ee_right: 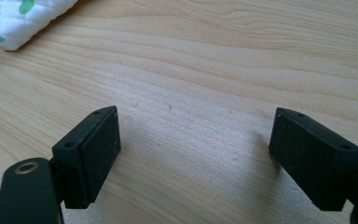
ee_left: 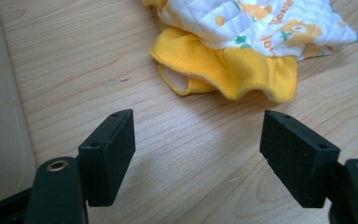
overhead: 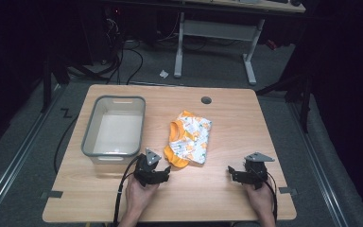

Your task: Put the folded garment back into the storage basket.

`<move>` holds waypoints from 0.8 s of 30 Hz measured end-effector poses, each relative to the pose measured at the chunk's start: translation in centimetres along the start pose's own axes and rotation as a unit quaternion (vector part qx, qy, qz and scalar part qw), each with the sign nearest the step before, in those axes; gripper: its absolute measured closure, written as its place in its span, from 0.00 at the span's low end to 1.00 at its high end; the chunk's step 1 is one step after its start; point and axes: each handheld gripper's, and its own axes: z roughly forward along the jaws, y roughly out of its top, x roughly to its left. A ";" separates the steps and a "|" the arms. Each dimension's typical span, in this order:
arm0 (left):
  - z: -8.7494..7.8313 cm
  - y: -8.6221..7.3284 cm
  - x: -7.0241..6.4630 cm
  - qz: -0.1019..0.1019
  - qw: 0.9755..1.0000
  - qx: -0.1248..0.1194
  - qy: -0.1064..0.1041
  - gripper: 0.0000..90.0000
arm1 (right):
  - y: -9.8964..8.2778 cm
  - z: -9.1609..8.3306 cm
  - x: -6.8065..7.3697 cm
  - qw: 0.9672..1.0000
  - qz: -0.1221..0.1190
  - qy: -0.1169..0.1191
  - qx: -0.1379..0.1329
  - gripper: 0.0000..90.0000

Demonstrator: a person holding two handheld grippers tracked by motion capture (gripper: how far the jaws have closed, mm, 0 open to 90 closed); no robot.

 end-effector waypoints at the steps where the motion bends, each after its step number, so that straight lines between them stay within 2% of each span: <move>1: 0.0 0.3 -0.1 0.002 1.000 -0.002 -0.001 0.30 | 0.0 0.0 0.0 1.000 0.000 0.000 0.000 0.18; 13: 0.4 2.2 -0.2 0.003 1.000 -0.006 -0.017 0.29 | 0.0 0.0 0.0 1.000 0.000 0.000 0.000 0.18; 24: 0.7 4.1 0.0 0.011 1.000 -0.006 -0.019 0.28 | 0.0 0.0 0.0 1.000 0.000 0.000 0.000 0.18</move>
